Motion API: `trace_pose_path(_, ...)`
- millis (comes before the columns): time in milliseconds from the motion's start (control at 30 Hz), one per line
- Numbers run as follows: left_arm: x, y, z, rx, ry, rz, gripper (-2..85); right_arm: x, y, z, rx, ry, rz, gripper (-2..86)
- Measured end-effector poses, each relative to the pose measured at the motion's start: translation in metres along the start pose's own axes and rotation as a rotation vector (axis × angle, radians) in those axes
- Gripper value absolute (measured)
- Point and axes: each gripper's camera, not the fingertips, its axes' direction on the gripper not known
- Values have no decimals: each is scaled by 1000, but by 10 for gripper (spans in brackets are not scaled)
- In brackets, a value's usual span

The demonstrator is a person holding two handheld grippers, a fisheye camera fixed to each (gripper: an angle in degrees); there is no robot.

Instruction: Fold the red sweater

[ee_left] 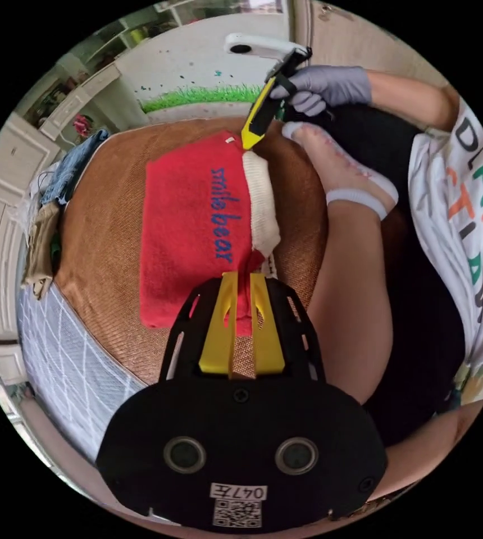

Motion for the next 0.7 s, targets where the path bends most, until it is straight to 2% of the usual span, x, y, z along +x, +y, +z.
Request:
trace_pose_path(133, -70, 69, -43, 261, 105, -162, 28, -11, -36, -50, 105, -179, -87, -10)
trace_pose_path(200, -128, 106, -69, 380, 70, -304, 32, -18, -75, -73, 168, -201, -128, -5)
trace_pose_path(267, -234, 162, -102, 479, -72, -675, 42, -34, -139, -103, 328, -123, -197, 30)
trace_pose_path(333, -297, 203, -112, 491, -149, -923, 73, -51, -175, -118, 454, 42, -231, 89)
trace_pose_path(367, -323, 228, -117, 482, -151, -1037, 86, -56, -195, -121, 458, 93, -177, 123)
trace_pose_path(500, -311, 278, -119, 519, -150, -1145, 85, -78, -192, -126, 469, 42, -192, 110)
trace_pose_path(567, -283, 289, -76, 419, -106, -1144, 74, -90, -164, -109, 382, 133, -235, 102)
trace_pose_path(700, -253, 300, 46, 284, 19, -1202, 62, -92, -123, -57, 196, 146, -198, 105)
